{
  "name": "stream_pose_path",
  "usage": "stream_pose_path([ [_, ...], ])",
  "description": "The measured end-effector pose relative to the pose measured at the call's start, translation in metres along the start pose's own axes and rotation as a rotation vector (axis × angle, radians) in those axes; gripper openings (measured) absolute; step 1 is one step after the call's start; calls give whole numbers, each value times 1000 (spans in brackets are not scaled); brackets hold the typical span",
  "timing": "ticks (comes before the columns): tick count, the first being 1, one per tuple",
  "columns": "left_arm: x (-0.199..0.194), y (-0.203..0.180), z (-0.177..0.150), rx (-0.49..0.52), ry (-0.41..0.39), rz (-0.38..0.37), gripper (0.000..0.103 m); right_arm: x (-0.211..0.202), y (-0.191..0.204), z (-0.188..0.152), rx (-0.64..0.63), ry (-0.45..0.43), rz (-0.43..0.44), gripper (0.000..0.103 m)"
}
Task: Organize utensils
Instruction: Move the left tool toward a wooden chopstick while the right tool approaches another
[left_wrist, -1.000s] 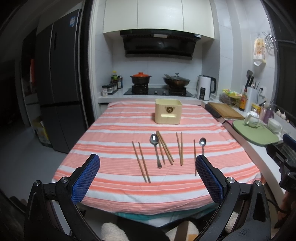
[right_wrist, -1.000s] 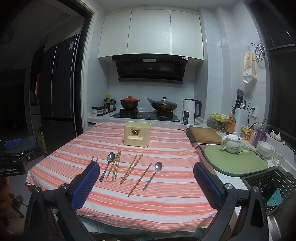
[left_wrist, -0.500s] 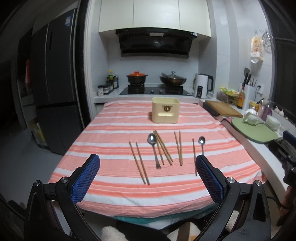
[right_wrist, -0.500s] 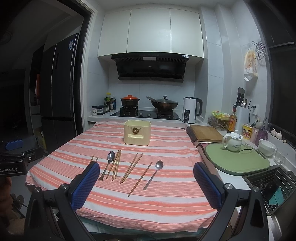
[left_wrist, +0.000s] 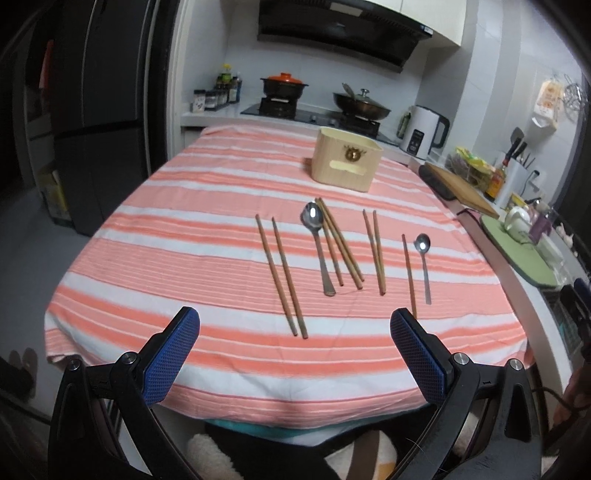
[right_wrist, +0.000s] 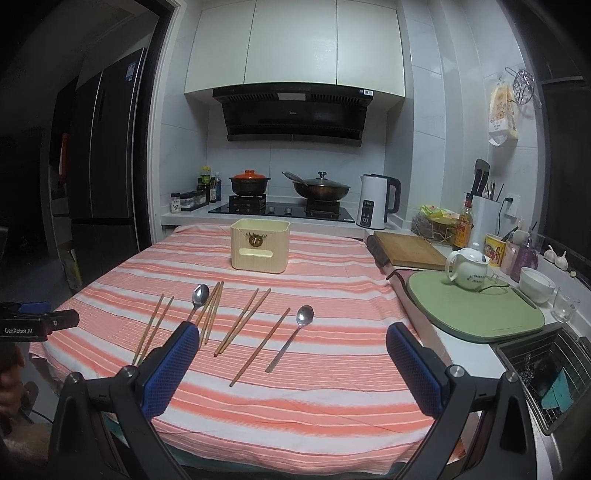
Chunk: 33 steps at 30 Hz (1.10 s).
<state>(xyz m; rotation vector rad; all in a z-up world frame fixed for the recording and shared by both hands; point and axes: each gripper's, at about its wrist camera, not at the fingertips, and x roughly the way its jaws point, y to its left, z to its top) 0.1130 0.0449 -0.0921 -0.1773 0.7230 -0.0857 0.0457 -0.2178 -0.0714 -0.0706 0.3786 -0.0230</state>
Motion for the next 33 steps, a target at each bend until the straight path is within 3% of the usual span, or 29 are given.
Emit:
stream_pose_path([
  [7, 40, 20, 7, -24, 40, 33, 103, 49, -12, -15, 14, 115, -28, 103],
  [17, 100, 38, 7, -59, 139, 58, 103, 103, -15, -27, 17, 215, -43, 103],
  [26, 108, 14, -21, 26, 167, 29, 102, 133, 37, -62, -31, 329, 172, 102],
  [33, 119, 8, -27, 69, 168, 33, 102, 153, 49, -76, -34, 380, 225, 101],
])
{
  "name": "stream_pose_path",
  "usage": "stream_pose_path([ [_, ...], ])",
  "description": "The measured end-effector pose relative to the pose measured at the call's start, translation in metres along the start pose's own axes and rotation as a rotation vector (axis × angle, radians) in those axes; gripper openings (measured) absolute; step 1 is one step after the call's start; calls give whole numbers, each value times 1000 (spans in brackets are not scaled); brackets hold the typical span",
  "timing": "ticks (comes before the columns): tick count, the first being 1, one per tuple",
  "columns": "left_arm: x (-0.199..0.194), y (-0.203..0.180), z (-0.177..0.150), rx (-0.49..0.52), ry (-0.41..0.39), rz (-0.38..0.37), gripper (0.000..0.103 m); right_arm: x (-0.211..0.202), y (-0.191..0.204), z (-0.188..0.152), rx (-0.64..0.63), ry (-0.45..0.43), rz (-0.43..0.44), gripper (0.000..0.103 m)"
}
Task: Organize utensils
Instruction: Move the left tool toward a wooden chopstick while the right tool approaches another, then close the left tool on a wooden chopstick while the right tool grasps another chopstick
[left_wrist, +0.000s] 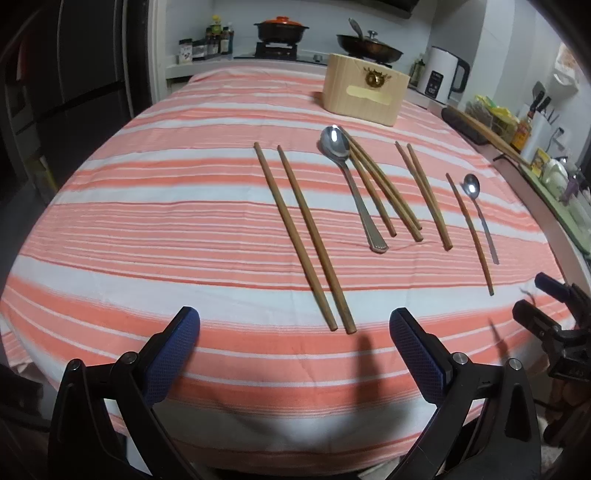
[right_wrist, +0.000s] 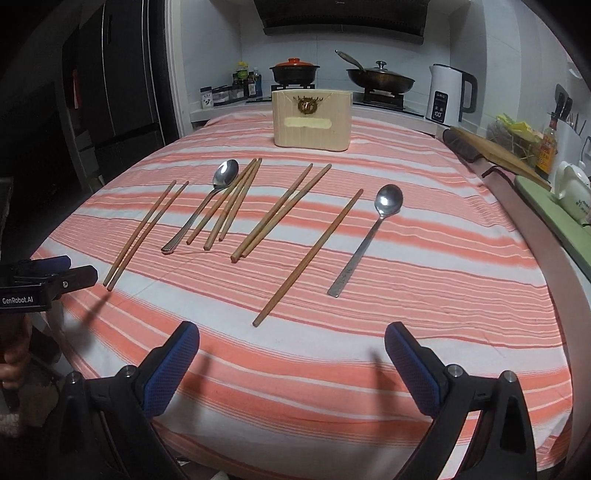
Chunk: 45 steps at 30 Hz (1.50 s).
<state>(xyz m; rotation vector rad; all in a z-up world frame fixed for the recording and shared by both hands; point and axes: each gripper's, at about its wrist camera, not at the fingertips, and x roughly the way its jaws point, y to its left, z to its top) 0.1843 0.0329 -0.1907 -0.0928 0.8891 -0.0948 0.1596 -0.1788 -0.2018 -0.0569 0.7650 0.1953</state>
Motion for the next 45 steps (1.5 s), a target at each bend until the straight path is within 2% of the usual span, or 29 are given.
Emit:
stream_pose_path([
  [3, 5, -2, -1, 17, -7, 24, 100, 7, 5, 2, -10, 5, 11, 95],
  [6, 9, -1, -3, 27, -4, 51, 92, 15, 8, 3, -19, 7, 17, 95],
  [10, 9, 7, -6, -2, -13, 53, 92, 22, 10, 2, -25, 25, 27, 93],
  [15, 15, 4, -8, 18, -16, 106, 89, 28, 14, 1, -41, 33, 19, 92],
  [18, 16, 1, -8, 27, -22, 128, 87, 32, 13, 1, -39, 41, 17, 89],
  [20, 15, 0, -10, 27, -28, 136, 85, 33, 13, 2, -39, 37, 13, 87],
  [22, 14, -4, -12, 31, -39, 147, 80, 34, 14, 3, -40, 32, 19, 79],
  [24, 12, -8, -15, 39, -53, 156, 76, 35, 17, 3, -43, 23, 25, 78],
  [29, 12, -8, -20, 19, -94, 152, 73, 36, 20, -3, -42, -33, 4, 77],
  [31, 11, -8, -20, 19, -97, 147, 71, 36, 20, -4, -39, -46, -5, 74],
  [32, 11, -8, -20, 18, -98, 144, 67, 36, 19, -4, -35, -51, -11, 72],
  [33, 10, -9, -20, 18, -99, 141, 59, 35, 18, -4, -30, -55, -17, 66],
  [34, 10, -9, -19, 19, -101, 136, 54, 35, 17, -4, -25, -58, -22, 56],
  [35, 9, -11, -20, 22, -102, 134, 44, 34, 16, -4, -21, -61, -26, 51],
  [36, 8, -13, -20, 30, -103, 128, 32, 33, 15, -4, -19, -63, -32, 42],
  [38, 8, -19, -21, 51, -105, 127, 19, 33, 14, -4, -20, -63, -33, 37],
  [44, 10, -21, -20, 56, -110, 133, 15, 30, 22, -6, -54, -56, -61, 36],
  [45, 10, -21, -20, 53, -111, 133, 12, 29, 22, -7, -54, -56, -52, 30],
])
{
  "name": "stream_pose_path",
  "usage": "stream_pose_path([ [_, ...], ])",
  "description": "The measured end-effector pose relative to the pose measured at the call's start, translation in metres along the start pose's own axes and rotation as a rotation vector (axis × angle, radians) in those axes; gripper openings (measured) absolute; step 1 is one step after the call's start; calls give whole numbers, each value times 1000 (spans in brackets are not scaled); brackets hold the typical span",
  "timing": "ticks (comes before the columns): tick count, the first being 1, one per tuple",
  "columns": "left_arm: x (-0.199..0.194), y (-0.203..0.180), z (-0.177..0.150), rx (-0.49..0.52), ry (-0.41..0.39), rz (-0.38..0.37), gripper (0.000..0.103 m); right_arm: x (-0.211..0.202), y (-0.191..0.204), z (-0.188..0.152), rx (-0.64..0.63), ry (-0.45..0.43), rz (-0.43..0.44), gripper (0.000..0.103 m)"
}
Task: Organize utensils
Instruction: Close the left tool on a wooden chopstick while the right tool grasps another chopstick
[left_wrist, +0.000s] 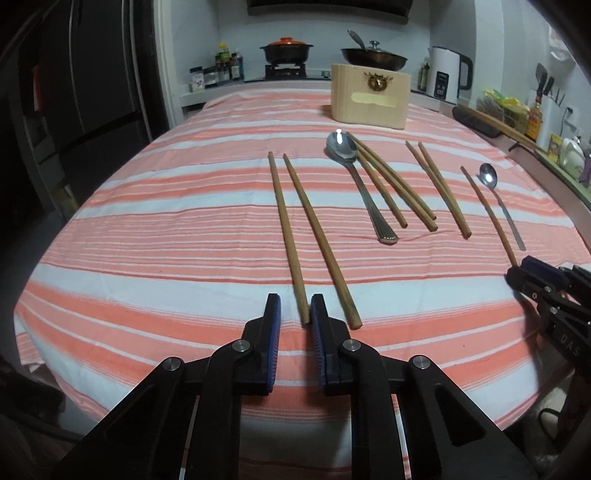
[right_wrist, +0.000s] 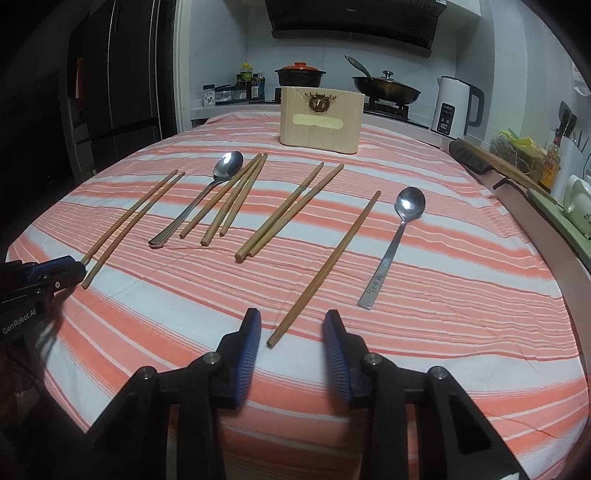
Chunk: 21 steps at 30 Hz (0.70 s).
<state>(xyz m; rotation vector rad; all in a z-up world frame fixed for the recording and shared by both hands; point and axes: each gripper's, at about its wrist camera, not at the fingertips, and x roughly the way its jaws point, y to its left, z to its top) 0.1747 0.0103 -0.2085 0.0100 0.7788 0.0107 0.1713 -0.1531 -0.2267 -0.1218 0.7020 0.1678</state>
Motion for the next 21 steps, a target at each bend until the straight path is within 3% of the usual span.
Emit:
stream_pose_path([
  [2, 1, 0, 1, -6, -2, -5, 5, -3, 3, -2, -14, 0, 2, 12],
  [4, 2, 0, 1, -10, -6, -5, 4, -4, 2, -2, -7, 1, 15, 8],
  [14, -7, 20, 13, -90, -34, -28, 2, -21, -19, 11, 70, -51, 14, 4],
  [21, -39, 33, 50, -71, -134, -17, 2, -49, -33, 44, 65, -134, -6, 4],
])
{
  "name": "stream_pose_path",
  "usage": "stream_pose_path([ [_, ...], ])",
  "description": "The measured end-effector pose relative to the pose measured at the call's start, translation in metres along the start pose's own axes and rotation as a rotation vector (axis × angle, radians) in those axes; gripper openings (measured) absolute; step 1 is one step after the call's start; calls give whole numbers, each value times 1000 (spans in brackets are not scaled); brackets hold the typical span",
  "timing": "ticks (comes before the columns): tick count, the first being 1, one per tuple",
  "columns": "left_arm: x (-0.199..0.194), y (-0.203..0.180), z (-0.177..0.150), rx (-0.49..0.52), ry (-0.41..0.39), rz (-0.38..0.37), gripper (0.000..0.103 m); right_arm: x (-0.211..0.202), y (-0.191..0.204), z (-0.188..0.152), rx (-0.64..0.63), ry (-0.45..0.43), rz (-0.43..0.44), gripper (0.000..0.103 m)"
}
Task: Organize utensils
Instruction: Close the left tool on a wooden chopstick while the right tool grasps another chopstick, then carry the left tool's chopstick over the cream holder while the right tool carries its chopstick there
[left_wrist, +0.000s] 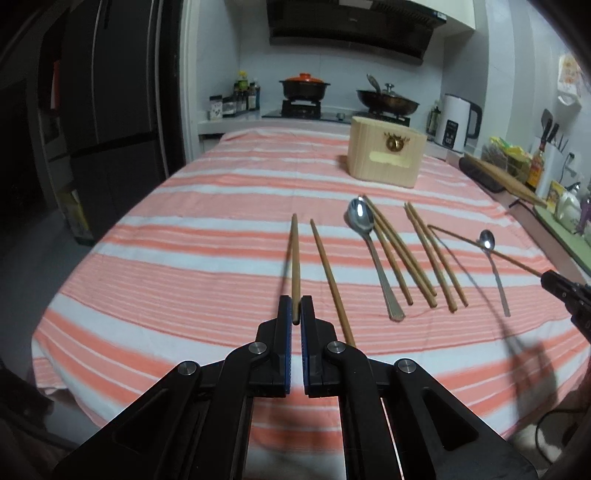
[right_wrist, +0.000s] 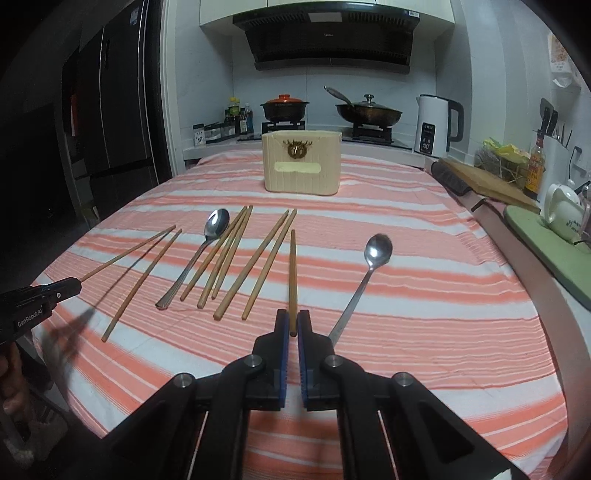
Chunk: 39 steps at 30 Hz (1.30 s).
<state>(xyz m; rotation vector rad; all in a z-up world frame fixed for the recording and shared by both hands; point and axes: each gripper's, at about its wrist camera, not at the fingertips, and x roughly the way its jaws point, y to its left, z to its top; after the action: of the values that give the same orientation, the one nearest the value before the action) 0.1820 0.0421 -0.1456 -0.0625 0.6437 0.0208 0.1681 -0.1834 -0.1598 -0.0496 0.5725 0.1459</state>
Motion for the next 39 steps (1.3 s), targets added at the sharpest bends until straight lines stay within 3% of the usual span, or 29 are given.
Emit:
stream_pose_path([
  [10, -30, 7, 89, 58, -135, -105, 2, -21, -14, 78, -64, -126, 11, 4],
  [16, -25, 16, 132, 24, -132, -183, 2, -23, -22, 117, -60, -163, 51, 4],
  [30, -6, -5, 194, 16, -73, -294, 2, -16, -33, 177, -23, -178, 141, 4],
  [39, 9, -24, 274, 15, -102, -336, 2, -3, -40, 242, -17, -216, 152, 4],
])
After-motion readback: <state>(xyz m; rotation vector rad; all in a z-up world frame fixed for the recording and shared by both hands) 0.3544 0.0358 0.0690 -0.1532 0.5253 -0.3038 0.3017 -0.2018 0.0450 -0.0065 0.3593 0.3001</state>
